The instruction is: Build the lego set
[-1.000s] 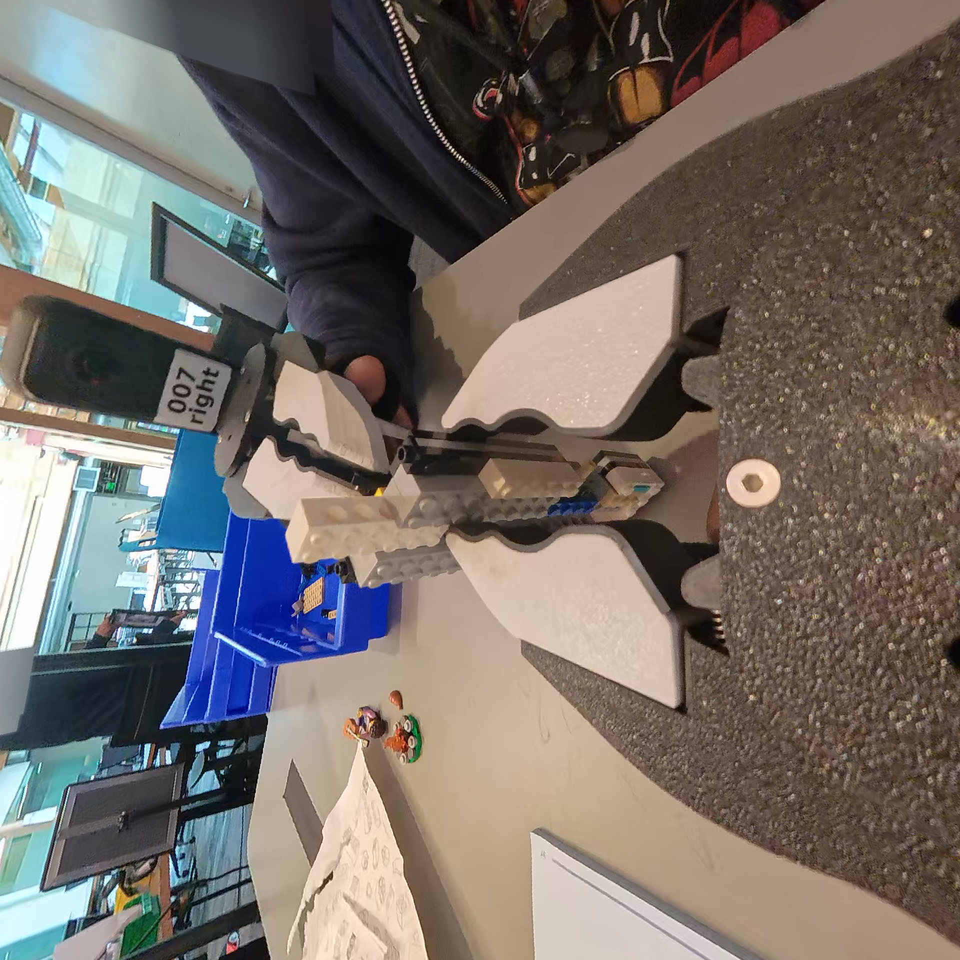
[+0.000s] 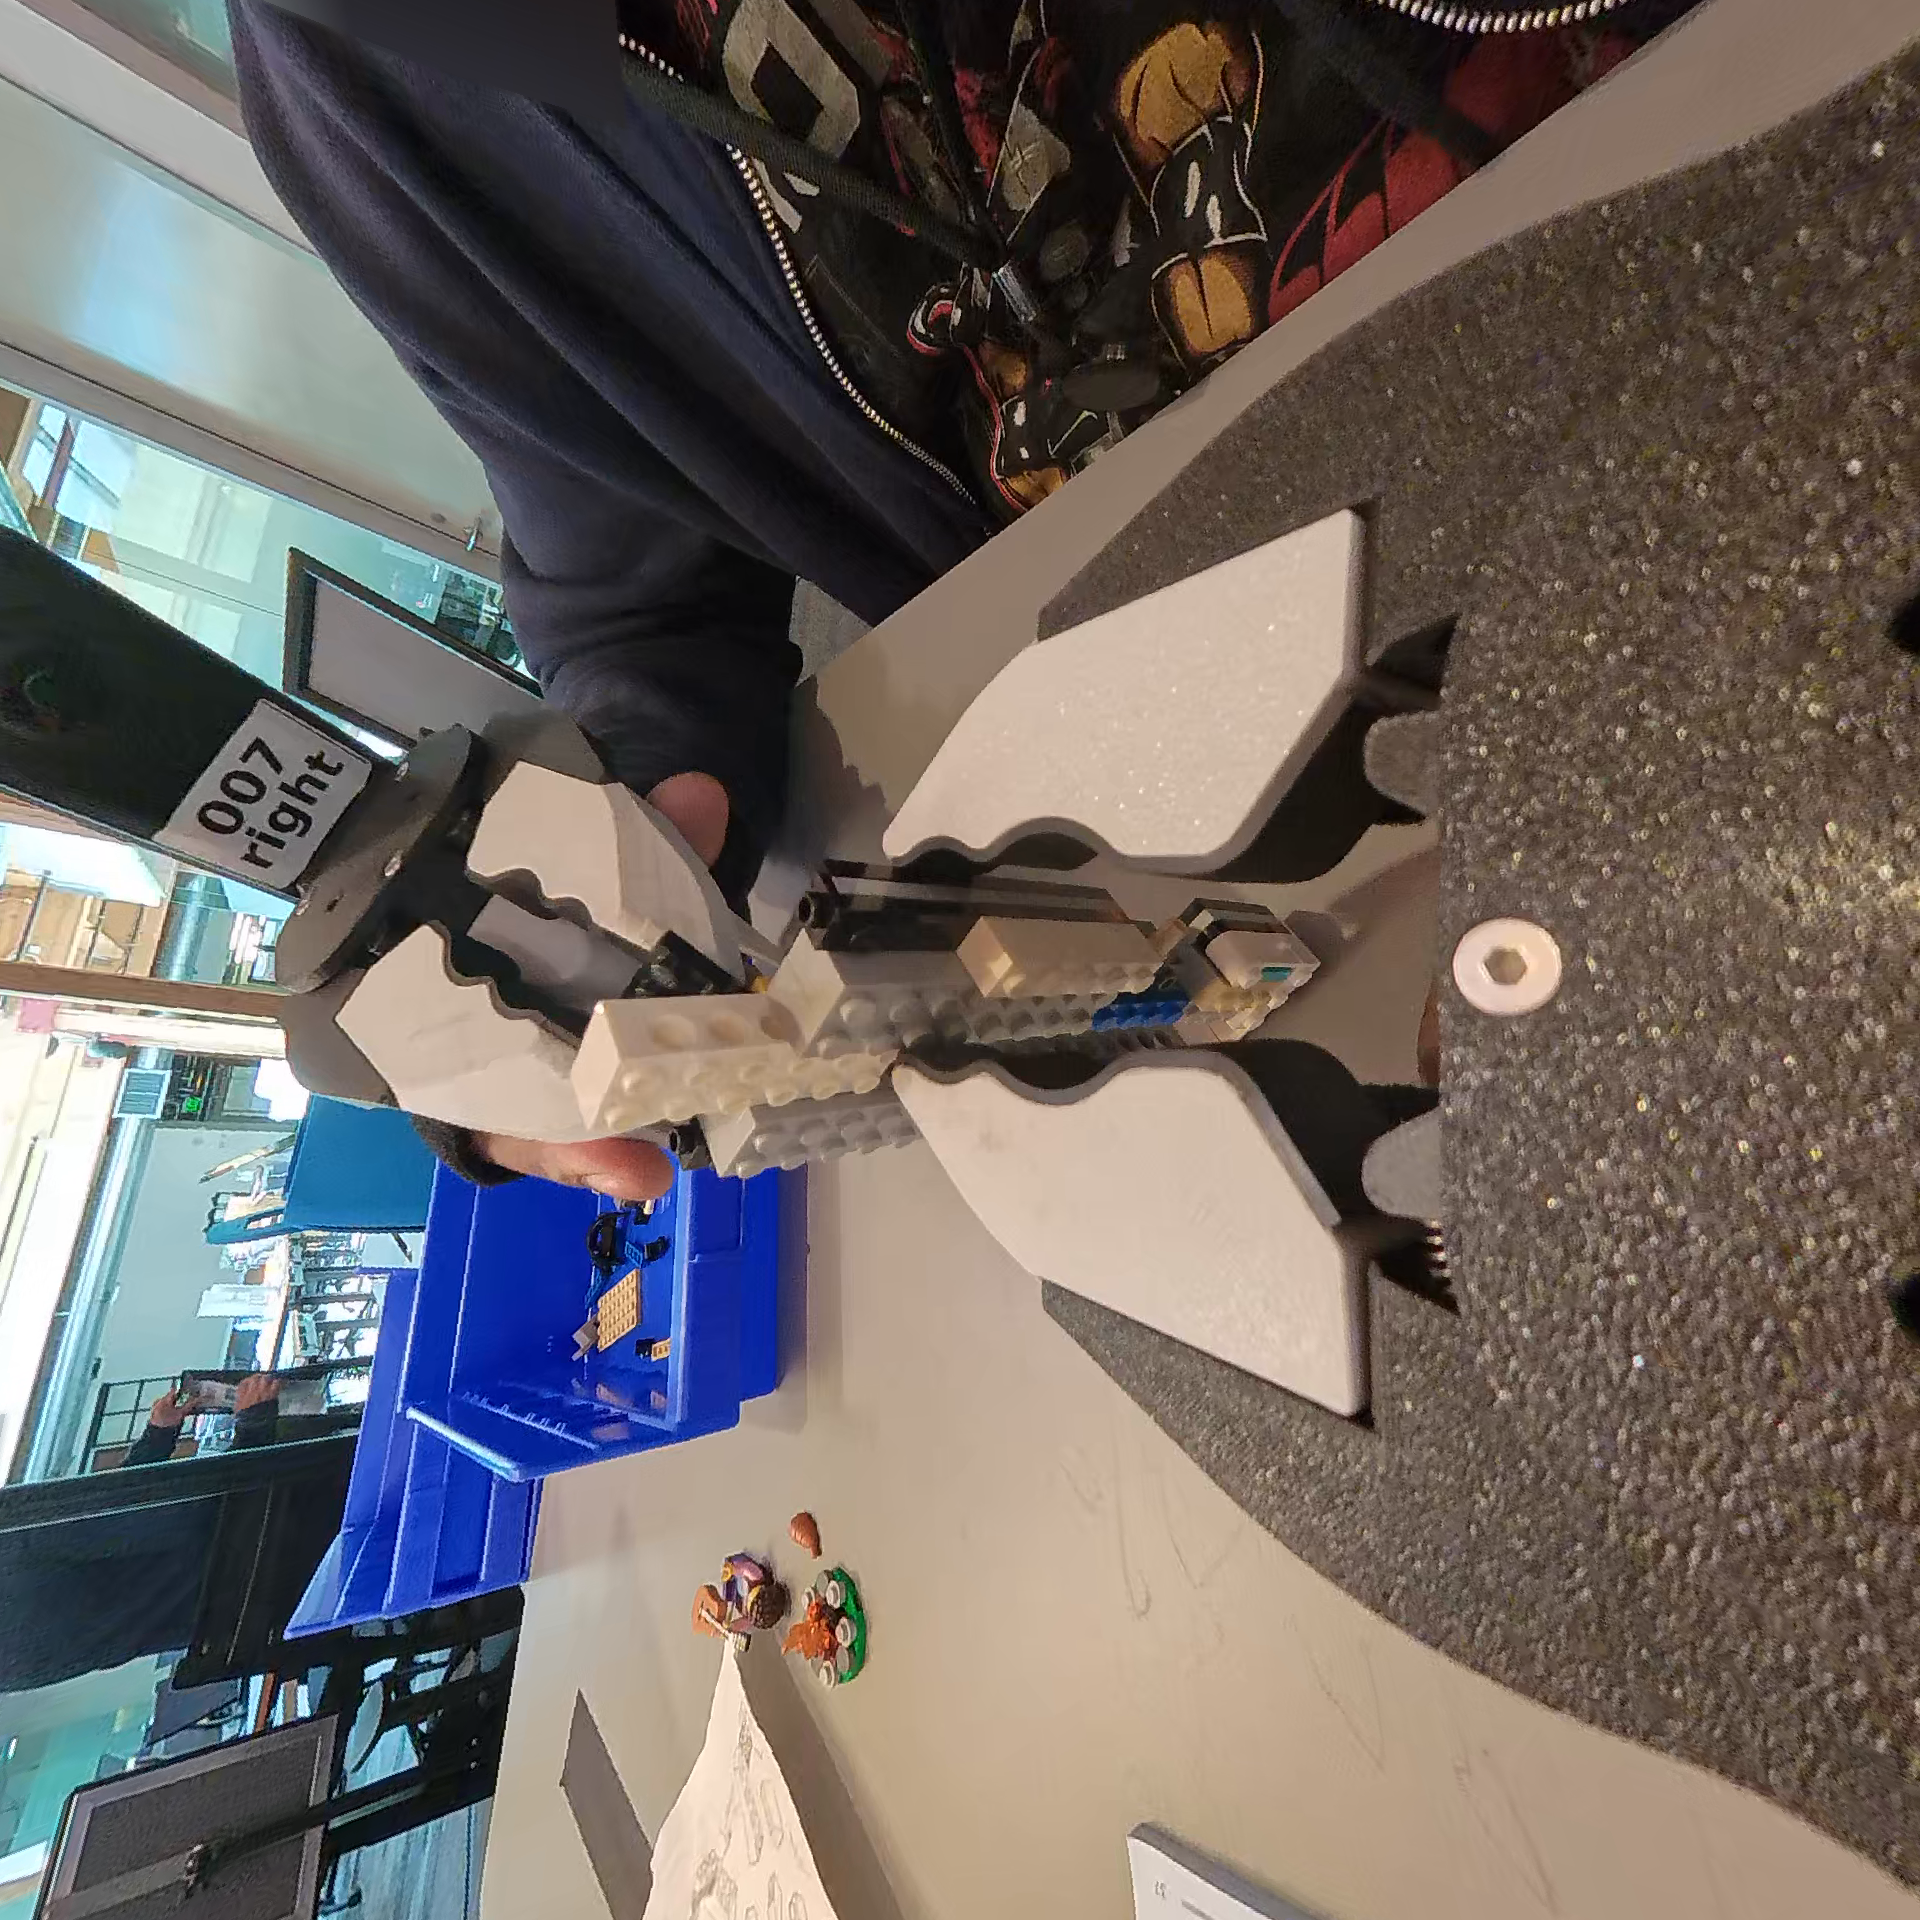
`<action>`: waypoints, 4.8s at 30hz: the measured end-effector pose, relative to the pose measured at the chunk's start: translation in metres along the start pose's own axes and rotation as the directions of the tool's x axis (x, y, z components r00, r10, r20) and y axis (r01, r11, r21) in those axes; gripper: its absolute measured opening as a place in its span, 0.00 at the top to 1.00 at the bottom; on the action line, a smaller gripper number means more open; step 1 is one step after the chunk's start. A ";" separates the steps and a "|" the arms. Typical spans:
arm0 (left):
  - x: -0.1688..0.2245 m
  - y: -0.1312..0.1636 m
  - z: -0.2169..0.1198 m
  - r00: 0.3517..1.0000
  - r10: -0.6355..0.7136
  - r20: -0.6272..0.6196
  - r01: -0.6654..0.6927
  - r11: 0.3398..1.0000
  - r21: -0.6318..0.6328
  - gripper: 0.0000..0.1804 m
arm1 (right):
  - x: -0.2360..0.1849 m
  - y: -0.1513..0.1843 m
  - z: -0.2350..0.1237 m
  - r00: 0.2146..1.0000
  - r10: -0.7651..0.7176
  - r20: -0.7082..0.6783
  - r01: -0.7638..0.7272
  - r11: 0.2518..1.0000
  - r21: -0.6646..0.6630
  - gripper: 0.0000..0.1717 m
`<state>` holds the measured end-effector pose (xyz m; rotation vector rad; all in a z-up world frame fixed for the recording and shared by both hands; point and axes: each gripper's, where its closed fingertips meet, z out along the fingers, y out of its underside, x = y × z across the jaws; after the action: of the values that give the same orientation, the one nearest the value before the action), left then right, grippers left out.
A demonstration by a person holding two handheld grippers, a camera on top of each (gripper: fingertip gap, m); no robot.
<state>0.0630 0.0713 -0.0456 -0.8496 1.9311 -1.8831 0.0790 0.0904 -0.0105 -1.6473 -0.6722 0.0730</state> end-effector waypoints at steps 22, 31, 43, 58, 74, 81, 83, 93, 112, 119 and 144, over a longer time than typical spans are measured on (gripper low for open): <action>-0.001 0.001 -0.002 1.000 -0.009 -0.018 0.009 1.000 0.014 0.83 | -0.004 0.004 0.000 0.988 -0.155 0.017 0.156 0.985 -0.067 1.00; -0.003 -0.001 -0.001 0.983 -0.176 -0.055 0.179 0.982 0.055 0.83 | 0.002 0.006 0.001 0.990 -0.120 -0.068 0.118 0.992 -0.033 1.00; -0.007 0.001 0.004 0.935 -0.352 -0.042 0.355 0.930 0.098 0.83 | 0.004 0.015 0.002 0.978 -0.128 -0.167 0.130 0.991 0.000 0.95; -0.007 -0.012 0.007 0.890 -0.450 -0.075 0.453 0.850 0.270 0.83 | 0.015 0.013 -0.003 0.982 0.117 -0.147 -0.106 0.991 0.081 0.88; -0.003 -0.021 0.006 0.633 -0.714 -0.299 0.694 0.353 0.627 0.83 | 0.009 0.006 -0.001 0.929 0.370 -0.012 -0.368 0.925 0.094 0.89; 0.000 -0.012 0.003 0.593 -0.755 -0.280 0.678 0.282 0.679 0.83 | 0.003 0.013 0.005 0.909 0.416 -0.006 -0.415 0.909 0.045 0.89; 0.001 -0.010 0.003 0.578 -0.763 -0.289 0.681 0.257 0.686 0.83 | 0.001 0.015 0.006 0.896 0.444 -0.003 -0.444 0.895 0.033 0.89; 0.001 -0.002 0.005 0.517 -0.793 -0.323 0.697 0.171 0.696 0.83 | 0.002 0.026 0.008 0.810 0.586 -0.004 -0.586 0.810 0.007 0.90; -0.060 -0.020 0.010 0.541 -0.782 -0.309 0.781 0.331 0.530 0.83 | 0.068 0.041 0.010 0.714 0.669 -0.207 -0.648 0.743 0.165 0.90; -0.072 -0.011 0.004 0.463 -0.779 -0.423 0.820 0.195 0.538 0.83 | 0.068 0.051 0.017 0.691 0.697 -0.194 -0.670 0.717 0.192 0.89; -0.072 -0.008 0.005 0.421 -0.799 -0.430 0.838 0.161 0.521 0.83 | 0.066 0.049 0.017 0.781 0.563 -0.271 -0.555 0.824 0.113 0.88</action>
<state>0.1232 0.1110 -0.0512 -1.7845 0.4190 -2.9037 0.1457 0.1340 -0.0377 -1.7386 0.0670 0.2604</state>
